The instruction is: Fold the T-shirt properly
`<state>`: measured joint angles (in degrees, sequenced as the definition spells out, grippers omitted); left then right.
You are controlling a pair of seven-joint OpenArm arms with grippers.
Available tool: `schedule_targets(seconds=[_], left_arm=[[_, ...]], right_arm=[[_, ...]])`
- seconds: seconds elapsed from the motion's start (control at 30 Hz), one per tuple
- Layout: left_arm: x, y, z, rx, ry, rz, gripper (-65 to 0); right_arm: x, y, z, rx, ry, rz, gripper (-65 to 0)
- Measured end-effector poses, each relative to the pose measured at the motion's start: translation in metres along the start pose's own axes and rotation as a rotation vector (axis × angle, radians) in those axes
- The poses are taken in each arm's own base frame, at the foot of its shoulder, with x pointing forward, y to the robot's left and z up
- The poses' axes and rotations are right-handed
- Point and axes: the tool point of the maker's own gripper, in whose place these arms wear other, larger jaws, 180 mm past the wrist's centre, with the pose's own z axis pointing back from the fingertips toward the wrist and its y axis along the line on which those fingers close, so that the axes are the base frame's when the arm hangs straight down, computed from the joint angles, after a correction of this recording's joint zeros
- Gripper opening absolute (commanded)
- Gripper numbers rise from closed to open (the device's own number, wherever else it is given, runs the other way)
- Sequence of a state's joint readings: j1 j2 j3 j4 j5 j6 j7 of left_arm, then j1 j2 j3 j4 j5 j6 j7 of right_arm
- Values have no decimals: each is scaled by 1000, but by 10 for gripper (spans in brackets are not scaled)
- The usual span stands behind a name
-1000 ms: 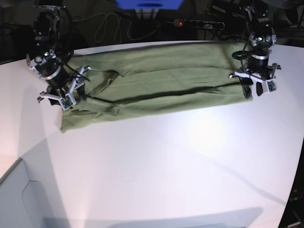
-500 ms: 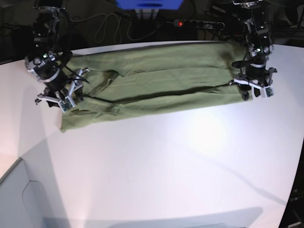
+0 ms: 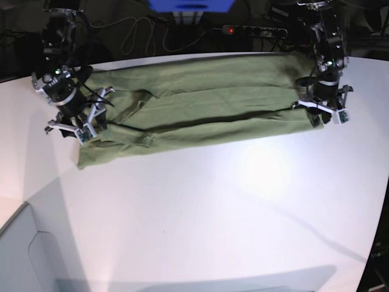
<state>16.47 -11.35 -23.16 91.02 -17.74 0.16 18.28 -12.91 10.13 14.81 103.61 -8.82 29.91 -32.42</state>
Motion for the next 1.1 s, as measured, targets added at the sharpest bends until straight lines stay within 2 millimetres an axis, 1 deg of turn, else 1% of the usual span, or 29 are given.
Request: schedule_targets(seconds=[0.03, 0.13, 0.23, 0.27, 0.33, 0.43, 0.53, 0.6, 0.67, 0.73, 0.83, 1.1], left_arm=[[-1, 0, 0, -1, 2, 2, -524], [-1, -2, 0, -2, -1, 7, -544], [-3, -4, 0, -4, 3, 13, -588], [-3, -4, 0, -5, 2, 13, -593], [-1, -4, 0, -6, -2, 11, -572], [4, -4, 3, -3, -13, 8, -494], [14, -7, 7, -10, -26, -1, -434], [12, -6, 7, -7, -10, 2, -404], [9, 1, 5, 9, -3, 13, -380], [3, 8, 2, 33, 14, 31, -371], [-3, 9, 1, 40, 25, 51, -371], [-2, 6, -1, 31, 23, 51, -373]], right_arm=[[0, 0, 0, 0, 0, 0, -367], [0, 0, 0, 0, 0, 1, -367], [-5, 3, 1, 6, 13, -1, -367], [-8, 4, 2, 7, 20, -1, -367], [-8, 4, 2, 8, 21, -1, -367], [-7, 4, 2, 7, 17, -1, -367], [-7, 4, 2, 8, 18, -1, -367], [-7, 4, 2, 7, 17, -1, -367], [-7, 4, 2, 7, 18, -1, -367], [-8, 4, 2, 7, 19, -1, -367], [-7, 4, 2, 8, 17, -1, -367], [-8, 4, 2, 7, 18, -1, -367]])
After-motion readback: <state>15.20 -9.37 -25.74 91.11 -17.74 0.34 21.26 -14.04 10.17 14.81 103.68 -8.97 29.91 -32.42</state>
